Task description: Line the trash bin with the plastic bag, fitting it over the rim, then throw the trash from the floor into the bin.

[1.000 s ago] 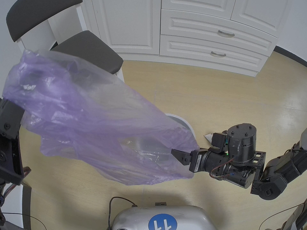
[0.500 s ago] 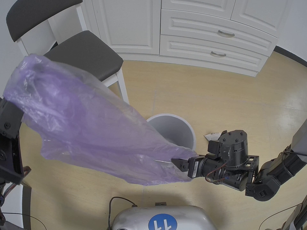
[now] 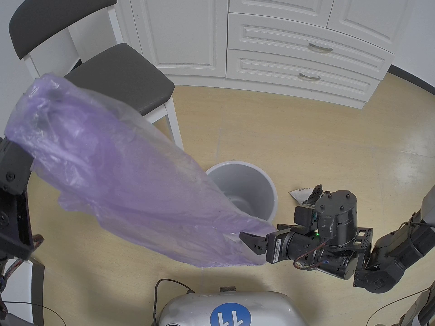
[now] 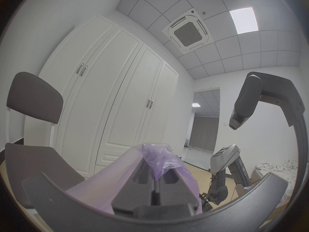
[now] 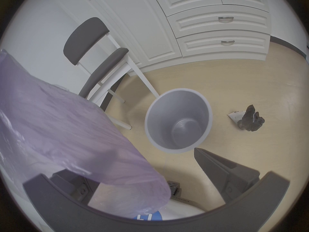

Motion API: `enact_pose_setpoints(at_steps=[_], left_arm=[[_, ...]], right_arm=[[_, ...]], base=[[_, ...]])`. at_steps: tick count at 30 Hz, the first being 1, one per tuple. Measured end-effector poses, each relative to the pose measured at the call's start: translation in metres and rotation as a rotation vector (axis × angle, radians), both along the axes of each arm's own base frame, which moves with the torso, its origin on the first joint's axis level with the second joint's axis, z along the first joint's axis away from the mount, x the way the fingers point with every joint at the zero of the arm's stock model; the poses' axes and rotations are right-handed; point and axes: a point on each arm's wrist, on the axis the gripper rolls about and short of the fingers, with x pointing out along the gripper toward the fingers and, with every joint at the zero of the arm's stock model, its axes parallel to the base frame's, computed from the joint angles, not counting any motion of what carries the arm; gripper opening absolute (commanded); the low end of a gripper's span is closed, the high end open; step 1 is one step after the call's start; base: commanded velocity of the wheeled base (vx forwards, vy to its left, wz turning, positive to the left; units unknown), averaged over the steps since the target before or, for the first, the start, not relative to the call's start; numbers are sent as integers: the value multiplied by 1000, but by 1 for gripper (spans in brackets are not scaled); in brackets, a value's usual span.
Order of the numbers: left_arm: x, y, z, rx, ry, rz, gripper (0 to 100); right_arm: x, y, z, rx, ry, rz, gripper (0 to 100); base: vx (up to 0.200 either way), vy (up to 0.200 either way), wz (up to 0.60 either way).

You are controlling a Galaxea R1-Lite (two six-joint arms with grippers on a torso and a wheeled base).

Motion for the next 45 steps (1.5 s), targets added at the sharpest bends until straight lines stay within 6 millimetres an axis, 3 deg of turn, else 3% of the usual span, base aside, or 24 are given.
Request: enact_pose_setpoints(at_steps=[14, 25, 45], left_arm=[[0, 0, 0, -2, 0, 1, 0], [0, 0, 1, -4, 0, 3, 0], [2, 1, 3, -12, -3, 18, 0]], right_arm=[[-19, 9, -28, -35, 113, 170, 100], [-18, 18, -38, 22, 64, 182, 100], [-13, 24, -40, 80, 40, 162, 100]], base=[[0, 0, 0], [0, 0, 0], [0, 0, 0]])
